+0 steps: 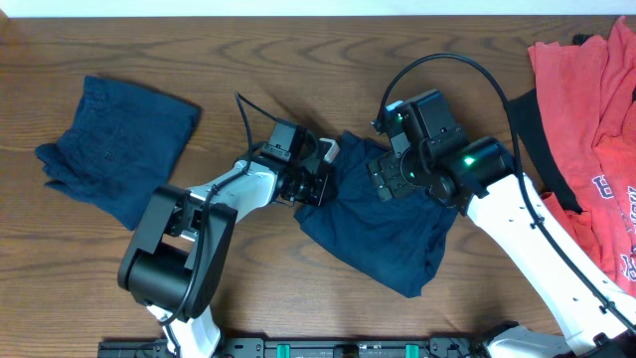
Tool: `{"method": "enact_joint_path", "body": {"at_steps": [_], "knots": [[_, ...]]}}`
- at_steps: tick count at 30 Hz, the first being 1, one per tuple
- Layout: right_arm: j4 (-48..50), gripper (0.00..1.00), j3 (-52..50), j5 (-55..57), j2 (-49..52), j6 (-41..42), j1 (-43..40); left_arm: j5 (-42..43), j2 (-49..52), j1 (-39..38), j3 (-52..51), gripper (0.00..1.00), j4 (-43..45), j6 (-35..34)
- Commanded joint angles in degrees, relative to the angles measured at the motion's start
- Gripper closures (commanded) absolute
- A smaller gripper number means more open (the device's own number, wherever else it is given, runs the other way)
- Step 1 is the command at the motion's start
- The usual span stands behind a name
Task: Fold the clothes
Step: 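Carry the folded shorts left and place them on the folded navy garment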
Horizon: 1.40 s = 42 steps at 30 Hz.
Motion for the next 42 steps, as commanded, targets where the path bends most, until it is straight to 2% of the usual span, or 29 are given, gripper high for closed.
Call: {"method": "enact_joint_path", "body": {"at_steps": [1,4,7,14,17,24,31,36,37,38,39,40,42], "knots": [[-0.46,0.14,0.15,2.45,-0.13,1.97,-0.28,-8.11,-4.17,3.17,0.85,0.94,-2.58,-1.29],[-0.92,0.14,0.15,4.28,-0.15,2.73,-0.28,-17.62,-9.77,6.78,2.62,0.94,-6.54,-2.05],[-1.20,0.13,0.15,4.48,-0.15,2.73,-0.28,-23.02,-16.31,11.67,4.07,0.94,-8.85,-2.27],[-1.29,0.13,0.15,4.46,-0.15,2.73,-0.28,-23.34,-28.98,26.91,7.19,0.94,-4.46,-3.34],[-1.53,0.13,0.15,4.44,-0.15,2.71,-0.28,-25.73,-31.80,34.36,7.26,0.94,-2.03,-5.86],[-1.49,0.13,0.15,4.44,-0.15,2.71,-0.28,-28.65,-27.58,48.09,7.23,0.94,-3.93,-10.03],[-3.23,0.12,0.15,4.42,-0.15,2.69,-0.28,-30.36,-18.51,54.38,7.23,0.94,-3.74,-13.75],[-3.41,0.12,0.15,4.42,-0.15,2.69,-0.28,-30.36,-14.95,56.98,7.23,0.94,-3.65,-13.84],[-3.41,0.11,0.15,4.42,-0.15,2.67,-0.28,-30.34,-14.82,57.35,7.23,0.92,-3.67,-13.90],[-3.41,0.11,0.15,4.42,-0.15,2.69,-0.28,-30.32,-14.80,57.68,7.23,0.76,-3.87,-14.05],[-3.45,0.11,0.15,4.42,-0.13,2.69,-0.28,-30.32,-14.95,58.03,7.23,0.36,-4.26,-14.93],[-3.56,0.11,0.15,4.42,-0.15,2.69,-0.28,-30.29,-15.28,58.42,7.26,0.02,-4.87,-15.89],[-3.74,0.11,0.15,4.55,-0.15,2.69,-0.28,-30.32,-16.59,59.43,7.26,0.02,-5.99,-19.52]]}}
